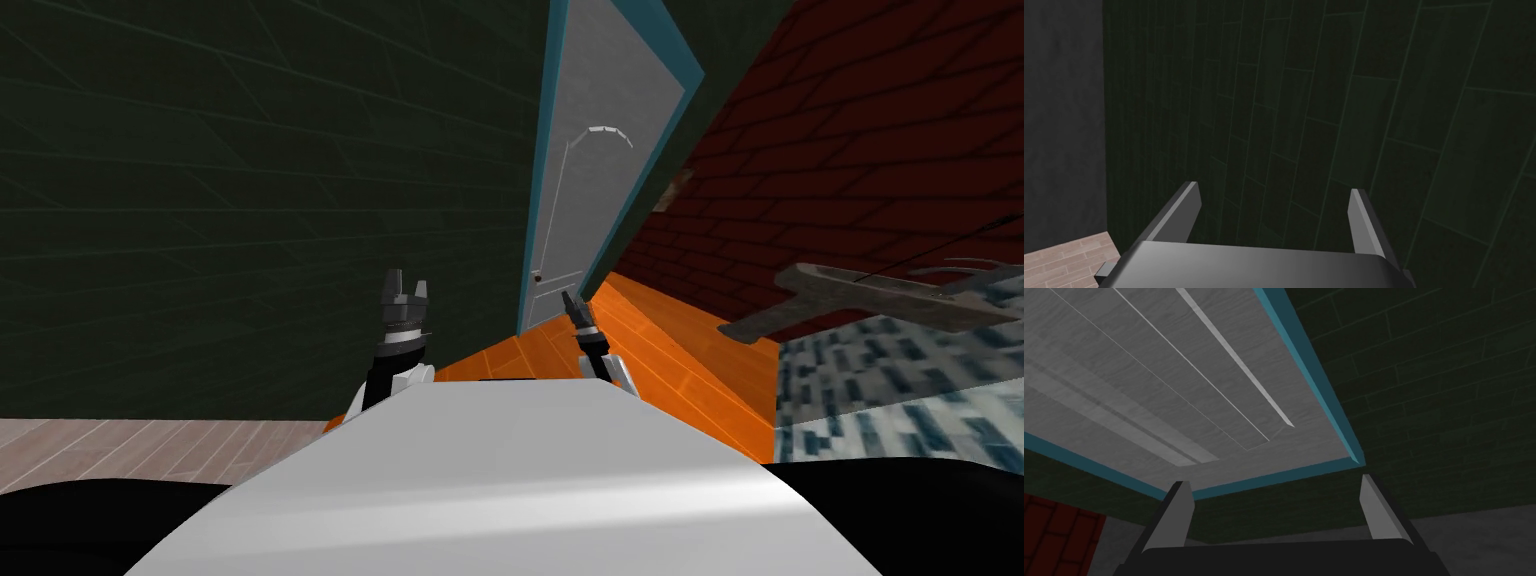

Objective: Pull the door open

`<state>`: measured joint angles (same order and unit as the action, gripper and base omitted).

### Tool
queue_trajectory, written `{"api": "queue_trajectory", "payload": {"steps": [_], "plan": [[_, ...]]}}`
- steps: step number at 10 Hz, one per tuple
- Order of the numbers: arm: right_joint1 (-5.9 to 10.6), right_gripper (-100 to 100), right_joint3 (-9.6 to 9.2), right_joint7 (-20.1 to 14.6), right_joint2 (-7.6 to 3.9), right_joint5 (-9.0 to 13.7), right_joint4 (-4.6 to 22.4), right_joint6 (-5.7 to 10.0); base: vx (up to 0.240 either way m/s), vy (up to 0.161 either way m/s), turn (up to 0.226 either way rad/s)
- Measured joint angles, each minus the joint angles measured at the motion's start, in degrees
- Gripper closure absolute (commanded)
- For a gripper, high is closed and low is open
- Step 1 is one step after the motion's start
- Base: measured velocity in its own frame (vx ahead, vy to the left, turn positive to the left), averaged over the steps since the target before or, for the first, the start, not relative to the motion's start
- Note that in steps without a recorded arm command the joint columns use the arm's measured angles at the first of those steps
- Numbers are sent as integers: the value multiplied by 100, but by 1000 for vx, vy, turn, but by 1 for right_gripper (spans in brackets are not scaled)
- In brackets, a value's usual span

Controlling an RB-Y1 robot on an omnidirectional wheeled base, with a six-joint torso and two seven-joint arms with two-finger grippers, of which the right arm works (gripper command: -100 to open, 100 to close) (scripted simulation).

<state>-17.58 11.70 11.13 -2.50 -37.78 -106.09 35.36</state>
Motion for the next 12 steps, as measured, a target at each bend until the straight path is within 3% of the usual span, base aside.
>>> {"api": "queue_trajectory", "payload": {"steps": [4, 12], "plan": [[259, -100, 297, 350, 37, -665, 576, 33, 63, -92, 175], [575, -100, 791, 909, 199, -1873, 1434, 52, 61, -92, 162]]}}
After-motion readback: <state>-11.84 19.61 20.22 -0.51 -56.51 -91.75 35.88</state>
